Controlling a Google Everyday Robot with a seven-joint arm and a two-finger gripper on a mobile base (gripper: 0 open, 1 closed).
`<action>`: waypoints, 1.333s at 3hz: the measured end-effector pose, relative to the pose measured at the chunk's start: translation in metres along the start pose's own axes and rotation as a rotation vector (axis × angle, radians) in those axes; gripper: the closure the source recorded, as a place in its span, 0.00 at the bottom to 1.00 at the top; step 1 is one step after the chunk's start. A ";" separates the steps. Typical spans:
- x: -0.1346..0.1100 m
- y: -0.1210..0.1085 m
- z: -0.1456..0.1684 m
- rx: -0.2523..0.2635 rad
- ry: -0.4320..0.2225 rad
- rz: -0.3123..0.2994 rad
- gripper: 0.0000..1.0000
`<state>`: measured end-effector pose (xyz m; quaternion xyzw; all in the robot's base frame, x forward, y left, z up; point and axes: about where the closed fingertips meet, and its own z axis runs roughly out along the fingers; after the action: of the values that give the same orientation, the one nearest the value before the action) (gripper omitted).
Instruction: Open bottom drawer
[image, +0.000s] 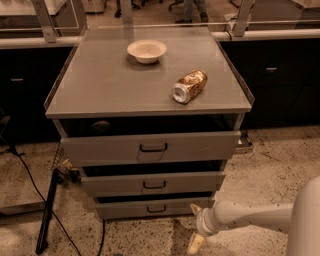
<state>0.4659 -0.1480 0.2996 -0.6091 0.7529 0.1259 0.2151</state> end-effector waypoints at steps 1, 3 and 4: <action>0.012 -0.004 0.019 0.003 -0.025 0.008 0.00; 0.040 -0.025 0.063 0.037 -0.090 0.003 0.00; 0.045 -0.034 0.078 0.051 -0.105 -0.008 0.00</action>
Offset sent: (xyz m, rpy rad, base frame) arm 0.0351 -0.0171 -0.0837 0.0987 -0.0678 -0.0209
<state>0.5049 -0.1599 0.2124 -0.5990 0.7411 0.1378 0.2702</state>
